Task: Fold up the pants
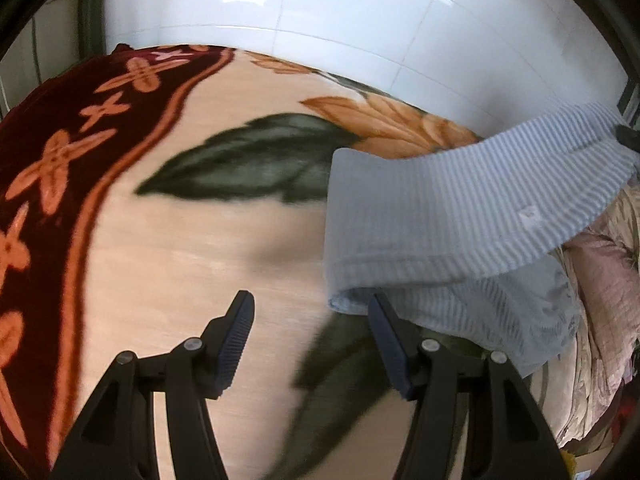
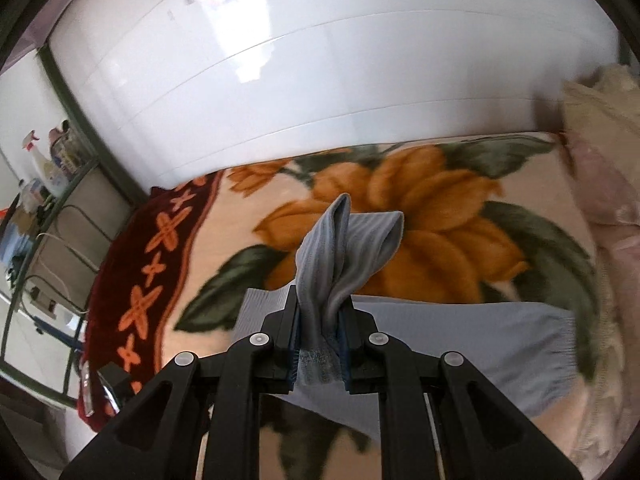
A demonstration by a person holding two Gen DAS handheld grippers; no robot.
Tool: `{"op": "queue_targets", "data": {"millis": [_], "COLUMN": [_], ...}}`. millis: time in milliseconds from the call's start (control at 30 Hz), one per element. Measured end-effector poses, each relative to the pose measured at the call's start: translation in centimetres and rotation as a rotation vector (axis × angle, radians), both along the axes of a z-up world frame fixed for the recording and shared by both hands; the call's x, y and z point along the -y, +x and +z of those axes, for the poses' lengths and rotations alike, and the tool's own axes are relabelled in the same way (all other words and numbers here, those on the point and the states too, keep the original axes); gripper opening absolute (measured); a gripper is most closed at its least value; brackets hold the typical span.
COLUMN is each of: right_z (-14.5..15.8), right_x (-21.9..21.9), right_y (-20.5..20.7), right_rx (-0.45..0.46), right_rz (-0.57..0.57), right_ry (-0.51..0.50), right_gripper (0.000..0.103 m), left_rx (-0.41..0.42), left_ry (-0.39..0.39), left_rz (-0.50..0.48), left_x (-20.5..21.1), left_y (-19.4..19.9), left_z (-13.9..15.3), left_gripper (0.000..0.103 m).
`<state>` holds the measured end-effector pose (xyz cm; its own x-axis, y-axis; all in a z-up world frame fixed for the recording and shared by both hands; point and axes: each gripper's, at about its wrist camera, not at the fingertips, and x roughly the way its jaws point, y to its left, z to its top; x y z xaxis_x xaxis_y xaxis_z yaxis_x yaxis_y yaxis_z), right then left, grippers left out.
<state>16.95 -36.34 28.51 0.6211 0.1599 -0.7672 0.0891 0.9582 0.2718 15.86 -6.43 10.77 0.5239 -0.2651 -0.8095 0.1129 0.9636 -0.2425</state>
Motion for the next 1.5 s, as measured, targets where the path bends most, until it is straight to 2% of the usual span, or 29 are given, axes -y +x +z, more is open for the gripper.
{"op": "queue_targets", "data": {"millis": [167, 400, 600, 767, 867, 1033, 1133, 1267, 1400, 1500], "right_z": [-0.6, -3.4, -8.4, -11.9, -13.7, -17.2, -18.6, -18.9, -17.9, -16.5], "right_x": [4.9, 11.6, 16.5, 18.9, 20.0, 20.8, 21.1, 20.8, 20.5, 20.6], "right_y": [-1.8, -3.4, -4.4, -5.2, -5.6, -5.8, -5.8, -5.7, -6.0, -6.9], "right_rx": [-0.020, -0.092, -0.177, -0.224, -0.245, -0.290, -0.285, -0.277, -0.266, -0.221], "right_rz": [-0.055, -0.135, -0.212, -0.258, -0.280, -0.288, -0.291, -0.276, -0.291, -0.325], "right_ry": [-0.013, -0.065, -0.047, -0.033, -0.057, -0.082, -0.081, -0.107, -0.135, -0.128], "right_gripper": [0.017, 0.017, 0.017, 0.017, 0.017, 0.021, 0.024, 0.027, 0.034, 0.037], "left_rx": [0.001, 0.013, 0.013, 0.019, 0.025, -0.025, -0.069, -0.093, -0.086, -0.085], "left_ry": [0.011, 0.046, 0.072, 0.099, 0.114, 0.052, -0.004, -0.052, -0.013, -0.035], "left_rz": [-0.025, -0.078, -0.102, -0.124, -0.139, -0.124, -0.105, -0.100, -0.099, -0.108], "left_x": [2.5, 5.7, 7.6, 8.7, 9.3, 9.5, 9.5, 9.9, 10.8, 11.4], "left_y": [-0.4, -0.9, -0.1, 0.7, 1.6, 3.0, 3.6, 3.9, 3.8, 3.4], "left_z": [0.2, 0.3, 0.1, 0.0, -0.2, -1.6, -2.7, -3.5, -4.0, -4.1], "left_gripper": [0.062, 0.062, 0.062, 0.062, 0.062, 0.063, 0.063, 0.065, 0.067, 0.066]}}
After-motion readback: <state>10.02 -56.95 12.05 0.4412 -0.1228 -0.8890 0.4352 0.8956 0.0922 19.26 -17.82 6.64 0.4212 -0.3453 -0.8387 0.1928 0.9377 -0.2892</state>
